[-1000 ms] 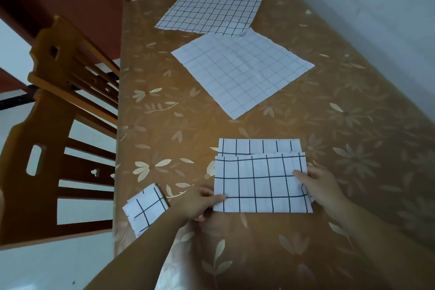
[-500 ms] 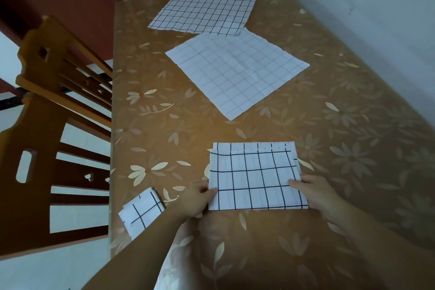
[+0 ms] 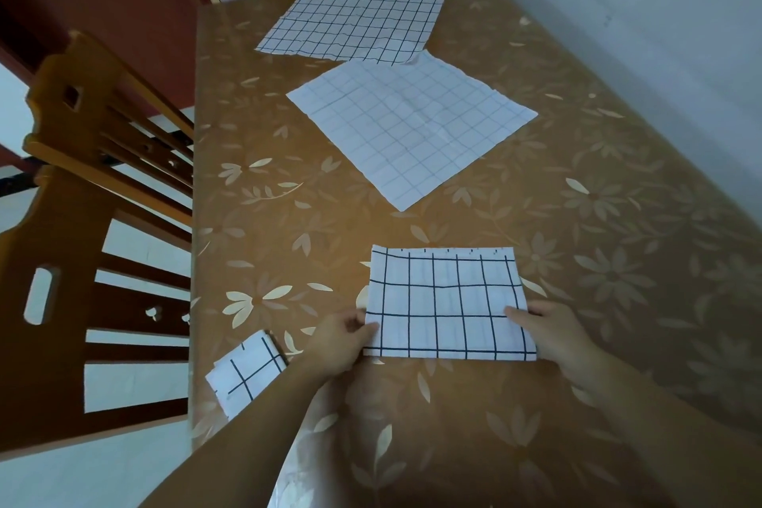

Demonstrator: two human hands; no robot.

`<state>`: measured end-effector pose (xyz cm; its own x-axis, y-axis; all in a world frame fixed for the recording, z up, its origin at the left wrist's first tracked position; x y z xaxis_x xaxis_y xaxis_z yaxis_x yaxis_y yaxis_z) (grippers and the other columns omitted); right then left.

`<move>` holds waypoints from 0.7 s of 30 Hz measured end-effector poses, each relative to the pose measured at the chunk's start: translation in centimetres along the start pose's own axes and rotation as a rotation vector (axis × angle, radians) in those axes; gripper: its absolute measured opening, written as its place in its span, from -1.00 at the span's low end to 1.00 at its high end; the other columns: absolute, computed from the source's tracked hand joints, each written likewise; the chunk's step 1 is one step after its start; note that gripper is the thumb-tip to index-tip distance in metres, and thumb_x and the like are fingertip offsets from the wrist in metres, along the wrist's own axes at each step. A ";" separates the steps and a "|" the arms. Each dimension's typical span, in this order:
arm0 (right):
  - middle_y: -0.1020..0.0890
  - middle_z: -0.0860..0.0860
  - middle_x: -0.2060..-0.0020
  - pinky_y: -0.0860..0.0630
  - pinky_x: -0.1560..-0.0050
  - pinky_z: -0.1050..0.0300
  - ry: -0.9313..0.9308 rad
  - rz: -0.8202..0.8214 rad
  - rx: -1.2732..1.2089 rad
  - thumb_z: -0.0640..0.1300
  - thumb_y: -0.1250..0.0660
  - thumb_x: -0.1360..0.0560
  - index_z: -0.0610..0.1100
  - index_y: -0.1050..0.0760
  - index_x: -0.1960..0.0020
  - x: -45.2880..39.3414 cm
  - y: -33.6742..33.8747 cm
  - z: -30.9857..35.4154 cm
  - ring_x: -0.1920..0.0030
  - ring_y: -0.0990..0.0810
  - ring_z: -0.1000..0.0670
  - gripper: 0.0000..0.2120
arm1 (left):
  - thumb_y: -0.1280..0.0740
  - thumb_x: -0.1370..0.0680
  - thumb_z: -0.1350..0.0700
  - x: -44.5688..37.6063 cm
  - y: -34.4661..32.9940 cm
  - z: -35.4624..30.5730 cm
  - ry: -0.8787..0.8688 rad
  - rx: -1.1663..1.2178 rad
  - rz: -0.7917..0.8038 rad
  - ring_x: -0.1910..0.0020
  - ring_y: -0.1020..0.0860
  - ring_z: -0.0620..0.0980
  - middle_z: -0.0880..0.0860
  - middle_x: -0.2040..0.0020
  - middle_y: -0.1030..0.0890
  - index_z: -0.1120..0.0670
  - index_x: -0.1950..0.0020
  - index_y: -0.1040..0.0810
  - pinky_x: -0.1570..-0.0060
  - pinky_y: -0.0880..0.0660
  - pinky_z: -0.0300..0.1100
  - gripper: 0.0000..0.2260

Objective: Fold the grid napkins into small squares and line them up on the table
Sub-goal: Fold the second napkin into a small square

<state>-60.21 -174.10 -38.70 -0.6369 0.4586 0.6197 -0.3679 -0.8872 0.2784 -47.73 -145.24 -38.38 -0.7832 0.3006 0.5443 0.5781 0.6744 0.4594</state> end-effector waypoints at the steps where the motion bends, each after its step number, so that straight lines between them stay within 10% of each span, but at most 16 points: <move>1: -0.69 -0.05 0.18 -0.53 0.31 0.17 0.001 -0.007 0.010 -0.19 -0.36 -0.54 -0.19 -0.63 0.06 -0.1 0.1 0.0 0.19 -0.67 -0.06 -0.91 | -0.33 -0.58 0.11 -0.1 0.1 -0.3 -0.003 -0.008 -0.005 0.52 -0.45 -0.23 -0.12 0.36 -0.56 0.14 0.18 -0.57 0.50 -0.35 -0.34 -0.83; 6: -0.68 -0.07 0.20 -0.59 0.23 0.10 -0.013 -0.033 0.071 -0.18 -0.35 -0.54 -0.19 -0.62 0.06 -0.5 0.0 -0.2 0.19 -0.66 -0.09 -0.90 | -0.29 -0.59 0.07 -0.5 -0.1 -0.7 0.000 -0.146 -0.012 0.06 -0.58 0.02 0.00 0.07 -0.64 0.00 0.23 -0.49 0.15 -0.42 -0.19 -0.81; 17: -0.49 -0.18 0.35 -0.35 0.31 0.11 -0.015 -0.117 0.210 -0.07 -0.35 -0.53 -0.42 -0.53 0.10 -0.7 0.2 0.1 0.34 -0.46 -0.09 -0.64 | -0.31 -0.56 -0.03 -0.6 0.0 0.0 0.052 -0.271 -0.101 0.09 -0.53 -0.01 0.02 0.00 -0.61 -0.02 0.01 -0.43 0.10 -0.42 -0.17 -0.88; 21: -0.38 -0.03 0.52 -0.24 0.42 0.19 0.006 -0.109 0.257 -0.14 -0.32 -0.56 -0.22 -0.40 0.40 -0.2 -0.1 0.8 0.47 -0.36 0.00 -0.62 | -0.22 -0.56 -0.11 0.8 -0.2 -1.4 -0.114 -0.519 -0.262 0.10 -0.56 0.05 -0.02 0.02 -0.57 -0.05 -0.10 -0.33 0.18 -0.46 -0.10 -0.80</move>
<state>-59.47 -174.17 -38.25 -0.6074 0.5513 0.5720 -0.2507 -0.8163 0.5204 -48.15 -146.11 -37.09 -0.9180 0.2582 0.3009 0.3760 0.3262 0.8673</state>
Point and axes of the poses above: each hand's wrist, its own x-axis away from the middle knuckle, its own y-axis out of the back of the hand, z = x × y, the point moved 8 cm from there along -x, towards the middle knuckle
